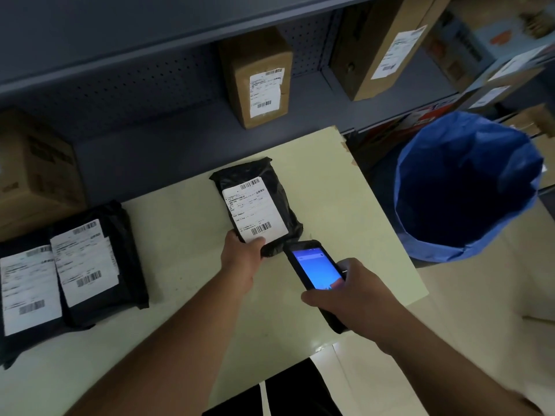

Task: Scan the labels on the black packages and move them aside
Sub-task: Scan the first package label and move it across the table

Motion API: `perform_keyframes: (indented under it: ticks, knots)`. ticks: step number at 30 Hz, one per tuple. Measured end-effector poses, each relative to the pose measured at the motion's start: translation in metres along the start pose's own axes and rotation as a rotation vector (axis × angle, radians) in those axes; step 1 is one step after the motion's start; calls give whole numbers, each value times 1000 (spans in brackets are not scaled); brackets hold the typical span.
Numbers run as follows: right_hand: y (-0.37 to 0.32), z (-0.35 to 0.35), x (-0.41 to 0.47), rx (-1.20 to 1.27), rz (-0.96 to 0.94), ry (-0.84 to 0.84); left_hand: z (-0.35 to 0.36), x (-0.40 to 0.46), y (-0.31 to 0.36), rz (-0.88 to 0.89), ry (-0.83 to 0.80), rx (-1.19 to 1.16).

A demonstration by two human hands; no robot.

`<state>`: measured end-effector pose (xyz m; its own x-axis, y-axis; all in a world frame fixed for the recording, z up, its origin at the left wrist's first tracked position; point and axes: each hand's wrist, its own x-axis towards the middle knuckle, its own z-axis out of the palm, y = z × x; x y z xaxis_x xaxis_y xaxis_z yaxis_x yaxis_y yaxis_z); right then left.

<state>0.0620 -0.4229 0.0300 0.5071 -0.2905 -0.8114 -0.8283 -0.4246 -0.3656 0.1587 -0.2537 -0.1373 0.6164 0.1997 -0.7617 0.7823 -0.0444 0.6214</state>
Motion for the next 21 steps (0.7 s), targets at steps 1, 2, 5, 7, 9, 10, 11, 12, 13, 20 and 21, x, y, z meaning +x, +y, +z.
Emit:
perform_keyframes:
  ticks: [1, 2, 5, 7, 9, 10, 11, 12, 13, 20, 21]
  knots:
    - [1, -1, 1, 4, 1, -3, 4, 0, 2, -5, -8, 7]
    - [3, -3, 1, 7, 4, -5, 8, 1, 2, -12, -15, 10]
    - [8, -5, 2, 2, 17, -2, 19, 1, 7, -20, -31, 55]
    - [13, -6, 3, 8, 24, 4, 24, 3, 10, -16, -42, 99]
    - [16, -7, 3, 15, 27, 5, 28, 6, 14, -11, -51, 140]
    - [18, -8, 3, 17, 30, 4, 30, 8, 16, -7, -55, 156]
    - [19, -9, 3, 19, 34, 3, 33, 9, 19, -4, -60, 171]
    - [19, -10, 4, 21, 37, 3, 36, 10, 21, -2, -62, 178]
    - [20, -11, 4, 23, 38, 7, 40, 11, 25, 0, -62, 187]
    - [21, -12, 4, 17, 46, 37, 49, 11, 33, -8, -28, 238]
    - [20, -12, 4, 15, 45, 37, 47, 8, 33, -2, -21, 258]
